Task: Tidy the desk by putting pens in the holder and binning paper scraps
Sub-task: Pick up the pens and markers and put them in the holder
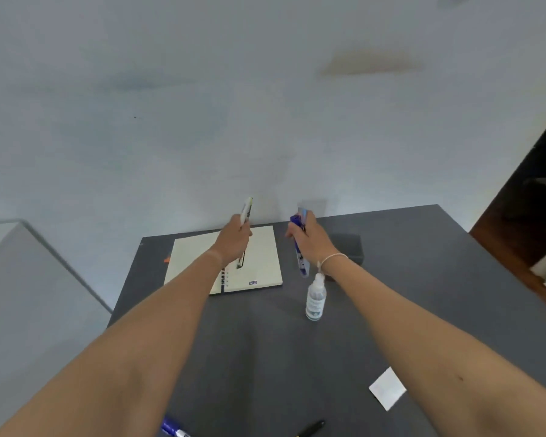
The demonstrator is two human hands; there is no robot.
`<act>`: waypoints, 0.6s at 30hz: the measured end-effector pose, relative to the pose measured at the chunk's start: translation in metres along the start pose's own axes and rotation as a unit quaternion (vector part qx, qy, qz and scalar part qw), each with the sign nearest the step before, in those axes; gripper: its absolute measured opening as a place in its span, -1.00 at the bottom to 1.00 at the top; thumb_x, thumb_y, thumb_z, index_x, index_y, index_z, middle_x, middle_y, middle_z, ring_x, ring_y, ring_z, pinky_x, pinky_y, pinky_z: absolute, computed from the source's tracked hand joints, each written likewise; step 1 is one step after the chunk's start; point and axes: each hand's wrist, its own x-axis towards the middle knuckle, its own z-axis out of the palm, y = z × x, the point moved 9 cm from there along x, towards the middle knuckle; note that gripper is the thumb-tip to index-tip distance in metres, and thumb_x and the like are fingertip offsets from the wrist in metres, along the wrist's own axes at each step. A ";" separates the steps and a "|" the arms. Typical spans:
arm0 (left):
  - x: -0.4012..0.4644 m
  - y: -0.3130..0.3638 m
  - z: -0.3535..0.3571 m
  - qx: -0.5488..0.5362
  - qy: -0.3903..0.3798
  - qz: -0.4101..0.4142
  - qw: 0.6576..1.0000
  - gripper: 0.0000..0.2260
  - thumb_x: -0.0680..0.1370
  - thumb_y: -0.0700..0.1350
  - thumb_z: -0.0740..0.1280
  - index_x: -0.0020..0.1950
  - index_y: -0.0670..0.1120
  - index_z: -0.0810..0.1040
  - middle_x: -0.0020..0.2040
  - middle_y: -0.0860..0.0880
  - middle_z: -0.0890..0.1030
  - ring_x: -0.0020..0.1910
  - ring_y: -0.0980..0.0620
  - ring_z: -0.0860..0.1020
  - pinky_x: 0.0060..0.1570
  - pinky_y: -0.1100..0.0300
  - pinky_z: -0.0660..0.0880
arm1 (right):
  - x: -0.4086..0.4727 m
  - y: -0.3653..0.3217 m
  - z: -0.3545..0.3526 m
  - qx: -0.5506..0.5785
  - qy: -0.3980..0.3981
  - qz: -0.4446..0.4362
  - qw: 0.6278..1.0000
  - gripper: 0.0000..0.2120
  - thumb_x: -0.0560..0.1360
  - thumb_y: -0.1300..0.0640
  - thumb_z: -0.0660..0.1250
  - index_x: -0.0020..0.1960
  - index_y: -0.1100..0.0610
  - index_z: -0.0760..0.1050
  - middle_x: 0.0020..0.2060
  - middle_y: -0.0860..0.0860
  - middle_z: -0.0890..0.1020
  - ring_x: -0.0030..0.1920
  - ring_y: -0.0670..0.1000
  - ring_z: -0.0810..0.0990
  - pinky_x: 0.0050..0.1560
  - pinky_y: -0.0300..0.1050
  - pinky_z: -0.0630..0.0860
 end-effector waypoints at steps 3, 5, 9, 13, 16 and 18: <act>0.015 0.026 0.031 -0.055 -0.017 0.016 0.998 -0.85 0.61 -0.15 0.04 0.12 -0.11 0.35 -0.18 0.00 0.47 -0.20 0.06 0.44 -0.21 0.24 0.38 | 0.010 0.014 -0.039 0.037 0.050 0.019 0.998 -0.79 0.59 0.08 0.09 0.15 0.18 0.29 -0.04 0.04 0.57 -0.04 0.05 0.48 0.02 -0.10 0.40; 0.022 0.041 0.054 -0.088 -0.030 0.019 0.996 -0.80 0.60 -0.20 0.04 0.18 -0.08 0.35 -0.16 -0.01 0.49 -0.18 0.05 0.47 -0.18 0.24 0.40 | 0.017 0.026 -0.066 0.058 0.076 0.029 0.995 -0.83 0.60 0.09 0.09 0.12 0.16 0.31 -0.01 0.08 0.57 -0.03 0.05 0.48 -0.02 -0.12 0.39; 0.039 0.065 0.100 -0.144 -0.031 0.013 0.989 -0.82 0.61 -0.19 0.05 0.17 -0.07 0.34 -0.10 -0.04 0.49 -0.08 0.01 0.52 -0.02 0.18 0.46 | 0.030 0.052 -0.112 0.124 0.119 0.050 0.984 -0.92 0.60 0.12 0.09 0.06 0.11 0.27 -0.06 0.06 0.54 -0.06 0.04 0.46 -0.05 -0.12 0.37; 0.053 0.076 0.144 -0.197 -0.022 -0.011 0.980 -0.77 0.61 -0.22 0.05 0.25 -0.16 0.33 -0.04 -0.06 0.48 0.01 -0.02 0.51 0.20 0.09 0.42 | 0.046 0.077 -0.136 0.158 0.123 0.064 0.978 -0.90 0.59 0.14 0.09 0.10 0.09 0.26 -0.03 0.07 0.52 -0.04 0.02 0.48 0.03 -0.11 0.36; 0.063 0.077 0.170 -0.206 -0.011 -0.027 0.978 -0.82 0.60 -0.23 0.05 0.17 -0.10 0.33 -0.06 -0.07 0.49 0.01 -0.01 0.50 0.17 0.13 0.42 | 0.057 0.098 -0.143 0.193 0.119 0.076 0.971 -0.91 0.58 0.18 0.11 0.09 0.09 0.28 -0.04 0.10 0.53 -0.04 0.02 0.49 0.02 -0.12 0.37; 0.068 0.075 0.182 -0.212 -0.005 -0.038 0.976 -0.83 0.60 -0.23 0.06 0.16 -0.10 0.34 -0.03 -0.10 0.50 0.01 0.00 0.50 0.15 0.14 0.41 | 0.064 0.112 -0.141 0.208 0.111 0.084 0.968 -0.89 0.57 0.20 0.12 0.08 0.08 0.29 -0.01 0.14 0.52 -0.01 0.05 0.49 0.03 -0.12 0.37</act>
